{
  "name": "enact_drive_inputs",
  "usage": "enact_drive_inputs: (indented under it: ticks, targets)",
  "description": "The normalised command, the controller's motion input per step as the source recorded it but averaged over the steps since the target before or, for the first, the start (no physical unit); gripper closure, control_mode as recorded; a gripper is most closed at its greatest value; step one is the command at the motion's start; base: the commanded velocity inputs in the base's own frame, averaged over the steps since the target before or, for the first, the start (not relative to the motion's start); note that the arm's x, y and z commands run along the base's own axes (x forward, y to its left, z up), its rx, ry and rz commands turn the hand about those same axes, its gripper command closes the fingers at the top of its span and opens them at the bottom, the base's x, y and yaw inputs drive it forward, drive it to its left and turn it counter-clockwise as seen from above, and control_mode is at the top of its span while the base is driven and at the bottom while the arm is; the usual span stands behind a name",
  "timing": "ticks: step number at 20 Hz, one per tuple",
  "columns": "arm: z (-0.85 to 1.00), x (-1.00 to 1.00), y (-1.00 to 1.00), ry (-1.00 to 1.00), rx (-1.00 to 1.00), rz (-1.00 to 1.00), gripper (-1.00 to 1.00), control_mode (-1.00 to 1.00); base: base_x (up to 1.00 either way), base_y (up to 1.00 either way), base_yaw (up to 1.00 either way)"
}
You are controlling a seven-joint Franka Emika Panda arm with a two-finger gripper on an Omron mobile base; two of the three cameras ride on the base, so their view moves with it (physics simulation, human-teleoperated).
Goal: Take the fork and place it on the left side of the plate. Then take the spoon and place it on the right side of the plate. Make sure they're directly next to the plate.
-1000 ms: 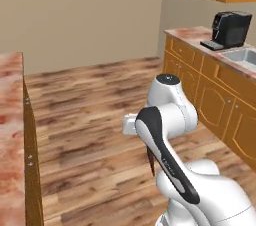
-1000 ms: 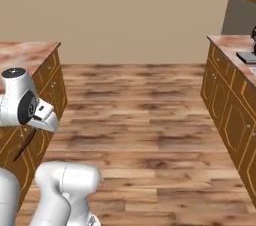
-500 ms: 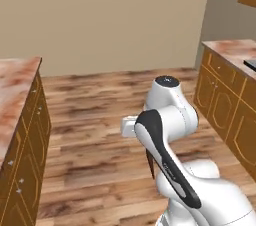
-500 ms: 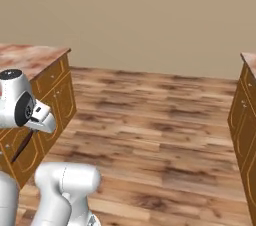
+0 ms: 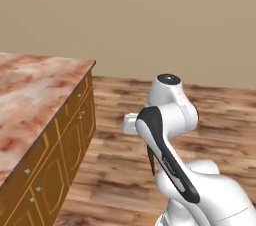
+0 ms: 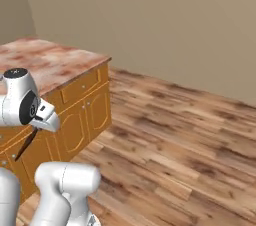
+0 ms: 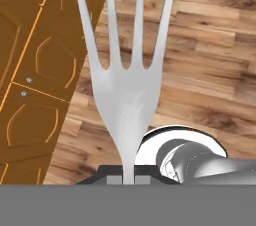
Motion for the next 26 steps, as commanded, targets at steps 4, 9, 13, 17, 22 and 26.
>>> enact_drive_inputs:
  ticks: [4, 9, 13, 17, 22, 26]
  targets:
    - [0.0, 0.0, 0.0, 0.0, 0.0, 0.0, 1.0, 1.0, 0.98, -0.21, 0.75]
    - [0.0, 0.0, 0.0, 0.0, 0.0, 0.0, 1.0, 1.0, 0.97, -0.34, 0.69]
    - [0.0, 0.0, 0.0, 0.0, 0.0, 0.0, 1.0, 1.0, 0.53, -0.39, 0.73]
    - [0.0, 0.0, 0.0, 0.0, 0.0, 0.0, 1.0, 1.0, 0.55, -0.67, 0.62]
    - [0.0, 0.0, 0.0, 0.0, 0.0, 0.0, 1.0, 1.0, 0.91, -1.0, 0.32]
    - [0.0, 0.0, 0.0, 0.0, 0.0, 0.0, 1.0, 1.0, 0.99, -1.0, 0.16]
